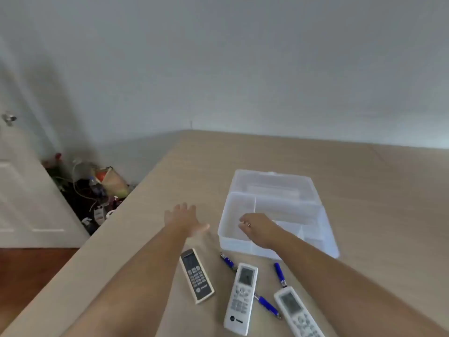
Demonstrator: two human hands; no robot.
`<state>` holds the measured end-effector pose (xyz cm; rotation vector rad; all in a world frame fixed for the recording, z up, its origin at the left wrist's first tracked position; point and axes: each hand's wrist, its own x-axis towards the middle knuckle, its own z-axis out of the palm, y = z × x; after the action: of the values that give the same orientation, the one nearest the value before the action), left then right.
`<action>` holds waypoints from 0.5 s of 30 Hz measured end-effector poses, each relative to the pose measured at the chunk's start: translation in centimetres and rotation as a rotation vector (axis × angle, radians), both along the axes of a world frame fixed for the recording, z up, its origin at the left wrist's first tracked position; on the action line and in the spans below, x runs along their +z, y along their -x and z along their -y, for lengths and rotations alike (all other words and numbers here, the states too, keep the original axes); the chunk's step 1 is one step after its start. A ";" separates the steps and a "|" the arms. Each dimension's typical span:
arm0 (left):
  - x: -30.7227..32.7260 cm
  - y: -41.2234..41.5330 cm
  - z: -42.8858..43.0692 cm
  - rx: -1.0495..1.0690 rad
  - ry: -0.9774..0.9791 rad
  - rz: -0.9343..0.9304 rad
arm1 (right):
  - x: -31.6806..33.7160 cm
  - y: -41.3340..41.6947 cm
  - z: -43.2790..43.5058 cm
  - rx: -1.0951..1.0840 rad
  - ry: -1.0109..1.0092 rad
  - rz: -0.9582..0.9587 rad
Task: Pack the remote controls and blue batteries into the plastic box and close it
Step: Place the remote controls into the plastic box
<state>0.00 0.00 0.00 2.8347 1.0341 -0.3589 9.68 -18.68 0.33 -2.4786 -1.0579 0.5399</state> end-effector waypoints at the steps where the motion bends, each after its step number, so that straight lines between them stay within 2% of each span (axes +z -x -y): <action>1: -1.1 0.7 0.0 0.017 0.013 -0.040 | -1.1 0.7 -0.5 0.041 0.057 -0.015; 6: -6.9 3.0 1.0 0.158 0.132 -0.074 | -5.7 2.7 -1.2 0.154 0.362 0.000; 10: -9.1 3.1 1.7 0.331 0.247 0.005 | -7.6 3.1 -0.9 0.097 0.440 0.084; 15: -11.0 2.8 2.9 0.455 0.291 0.087 | -9.4 4.2 -1.1 -0.079 0.477 0.041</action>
<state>-2.82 -2.85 -11.01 2.2577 1.4275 -0.3065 5.47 -17.56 -9.11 -2.9375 -0.9236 0.7968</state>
